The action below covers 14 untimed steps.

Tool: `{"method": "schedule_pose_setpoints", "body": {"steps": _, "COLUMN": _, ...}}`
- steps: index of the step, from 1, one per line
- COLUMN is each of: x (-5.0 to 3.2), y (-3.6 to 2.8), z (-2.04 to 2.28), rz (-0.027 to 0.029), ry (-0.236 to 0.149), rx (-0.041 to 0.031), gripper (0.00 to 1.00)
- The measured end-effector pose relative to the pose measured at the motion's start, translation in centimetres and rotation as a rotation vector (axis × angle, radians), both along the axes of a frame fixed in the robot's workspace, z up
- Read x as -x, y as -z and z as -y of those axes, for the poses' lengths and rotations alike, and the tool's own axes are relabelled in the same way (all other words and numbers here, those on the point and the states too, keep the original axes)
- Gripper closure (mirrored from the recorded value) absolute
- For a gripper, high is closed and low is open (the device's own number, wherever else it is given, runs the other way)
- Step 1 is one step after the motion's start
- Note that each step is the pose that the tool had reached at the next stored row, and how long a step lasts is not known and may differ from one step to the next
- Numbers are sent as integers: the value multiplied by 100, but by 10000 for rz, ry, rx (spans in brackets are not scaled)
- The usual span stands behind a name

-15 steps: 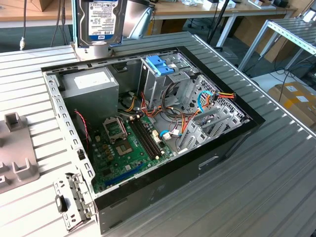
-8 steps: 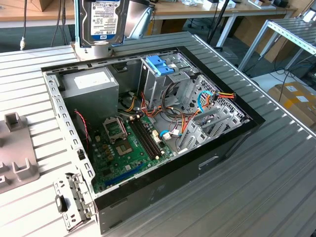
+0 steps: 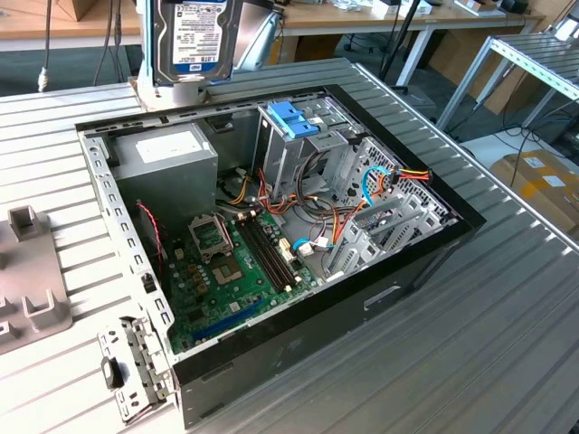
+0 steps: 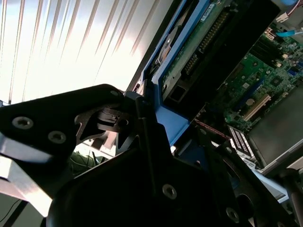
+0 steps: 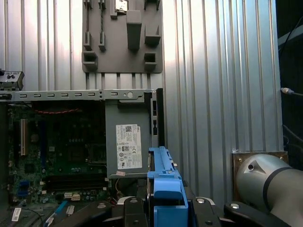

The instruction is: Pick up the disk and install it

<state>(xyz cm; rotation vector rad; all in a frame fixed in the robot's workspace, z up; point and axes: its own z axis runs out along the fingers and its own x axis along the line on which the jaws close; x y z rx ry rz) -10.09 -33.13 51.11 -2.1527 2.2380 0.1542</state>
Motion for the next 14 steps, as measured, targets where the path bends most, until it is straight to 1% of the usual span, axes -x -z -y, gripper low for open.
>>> {"method": "schedule_pose_setpoints", "body": {"steps": 14, "x": -103, "y": 2, "z": 1, "rz": 0, "ry": 0, "rx": 0, "gripper": 63}}
